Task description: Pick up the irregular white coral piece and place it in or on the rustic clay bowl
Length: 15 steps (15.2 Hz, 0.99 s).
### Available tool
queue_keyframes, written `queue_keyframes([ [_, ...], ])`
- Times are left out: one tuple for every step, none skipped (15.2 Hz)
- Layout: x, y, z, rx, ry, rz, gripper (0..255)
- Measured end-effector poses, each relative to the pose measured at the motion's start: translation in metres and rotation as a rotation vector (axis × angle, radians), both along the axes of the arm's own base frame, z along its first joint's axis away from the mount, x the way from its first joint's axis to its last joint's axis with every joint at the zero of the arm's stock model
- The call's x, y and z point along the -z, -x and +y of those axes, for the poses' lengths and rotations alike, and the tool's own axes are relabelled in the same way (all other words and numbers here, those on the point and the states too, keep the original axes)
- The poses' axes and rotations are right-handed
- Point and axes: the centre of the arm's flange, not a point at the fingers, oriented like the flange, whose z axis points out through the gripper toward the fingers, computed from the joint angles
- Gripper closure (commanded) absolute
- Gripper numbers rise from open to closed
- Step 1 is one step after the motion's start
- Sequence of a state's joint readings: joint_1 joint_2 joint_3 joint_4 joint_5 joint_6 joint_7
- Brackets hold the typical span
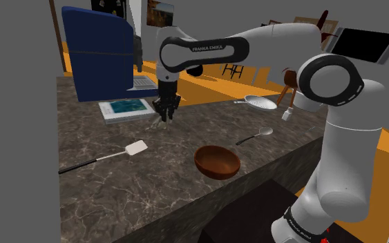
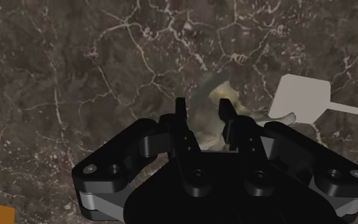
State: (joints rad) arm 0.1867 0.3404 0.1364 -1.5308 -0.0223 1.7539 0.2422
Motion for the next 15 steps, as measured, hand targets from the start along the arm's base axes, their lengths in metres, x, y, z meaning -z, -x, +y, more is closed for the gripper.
queue_keyframes([
  [-0.006,-0.002,0.0,0.0,0.0,0.0,255],
  [-0.012,-0.002,0.0,0.0,0.0,0.0,255],
  [-0.017,-0.002,0.0,0.0,0.0,0.0,255],
  [-0.023,-0.002,0.0,0.0,0.0,0.0,255],
  [-0.027,-0.002,0.001,0.0,0.0,0.0,255],
  [-0.032,-0.001,0.0,0.0,0.0,0.0,255],
  [-0.037,0.0,0.0,0.0,0.0,0.0,255],
  [-0.041,-0.001,-0.001,0.0,0.0,0.0,255],
  [-0.047,-0.002,0.0,0.0,0.0,0.0,255],
  [-0.053,-0.002,0.0,0.0,0.0,0.0,255],
  [-0.059,-0.002,0.0,0.0,0.0,0.0,255],
  [-0.064,-0.002,0.0,0.0,0.0,0.0,255],
  [-0.069,-0.003,0.0,0.0,0.0,0.0,255],
  [-0.073,-0.003,0.0,0.0,0.0,0.0,255],
  [-0.08,-0.003,0.0,0.0,0.0,0.0,255],
])
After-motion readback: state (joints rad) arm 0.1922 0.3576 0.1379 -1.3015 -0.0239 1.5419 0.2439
